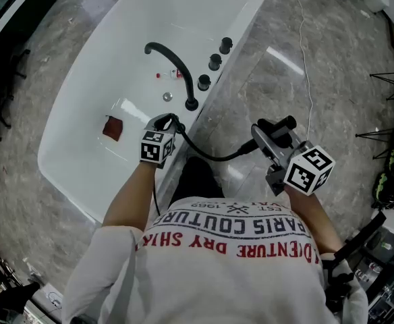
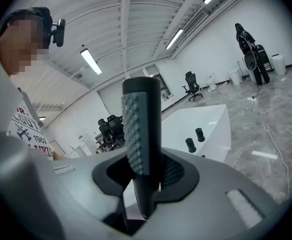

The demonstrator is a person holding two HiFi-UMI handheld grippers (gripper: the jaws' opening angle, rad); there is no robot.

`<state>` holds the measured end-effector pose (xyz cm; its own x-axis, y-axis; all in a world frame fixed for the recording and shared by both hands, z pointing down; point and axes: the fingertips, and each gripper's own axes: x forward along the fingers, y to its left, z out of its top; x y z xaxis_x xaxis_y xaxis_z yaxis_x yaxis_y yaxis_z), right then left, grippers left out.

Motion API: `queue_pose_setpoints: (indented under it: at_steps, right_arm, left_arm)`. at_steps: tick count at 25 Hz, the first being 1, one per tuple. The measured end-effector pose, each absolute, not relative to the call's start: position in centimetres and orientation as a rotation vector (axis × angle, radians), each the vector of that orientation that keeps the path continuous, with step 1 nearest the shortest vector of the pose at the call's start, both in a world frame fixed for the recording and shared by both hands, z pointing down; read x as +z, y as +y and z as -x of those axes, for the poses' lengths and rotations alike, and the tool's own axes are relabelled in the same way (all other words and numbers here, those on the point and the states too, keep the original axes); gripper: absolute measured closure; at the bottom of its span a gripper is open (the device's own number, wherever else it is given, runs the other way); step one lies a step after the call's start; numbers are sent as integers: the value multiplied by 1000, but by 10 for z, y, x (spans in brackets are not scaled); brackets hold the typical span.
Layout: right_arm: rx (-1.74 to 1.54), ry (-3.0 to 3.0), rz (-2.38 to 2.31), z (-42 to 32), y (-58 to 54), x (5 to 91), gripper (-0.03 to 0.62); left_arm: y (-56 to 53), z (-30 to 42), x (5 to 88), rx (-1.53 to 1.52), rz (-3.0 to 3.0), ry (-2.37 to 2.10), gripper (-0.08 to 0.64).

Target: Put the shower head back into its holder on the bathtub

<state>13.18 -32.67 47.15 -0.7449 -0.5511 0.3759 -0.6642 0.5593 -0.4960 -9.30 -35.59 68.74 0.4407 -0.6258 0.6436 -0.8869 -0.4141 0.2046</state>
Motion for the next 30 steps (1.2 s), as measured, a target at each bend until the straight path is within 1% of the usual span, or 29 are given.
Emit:
queue_pose_setpoints:
  at_steps: [12, 17, 21, 24, 30]
  right_arm:
    - [989, -2607, -1002, -122, -331, 472, 483]
    - [1017, -2606, -991, -125, -327, 467, 483]
    - [1013, -2607, -973, -125, -328, 471, 483]
    - [1016, -2607, -958, -111, -335, 478, 483]
    - [1034, -2627, -907, -90, -336, 474, 483]
  left_arm:
    - [-332, 83, 731, 936, -2181, -1122, 489]
    - [-312, 82, 742, 1047, -2161, -1066, 459]
    - [-303, 89, 747, 1076, -2126, -1069, 454]
    - [-305, 102, 758, 1052, -2105, -1065, 454]
    - [-308, 119, 736, 976, -2095, -1126, 457]
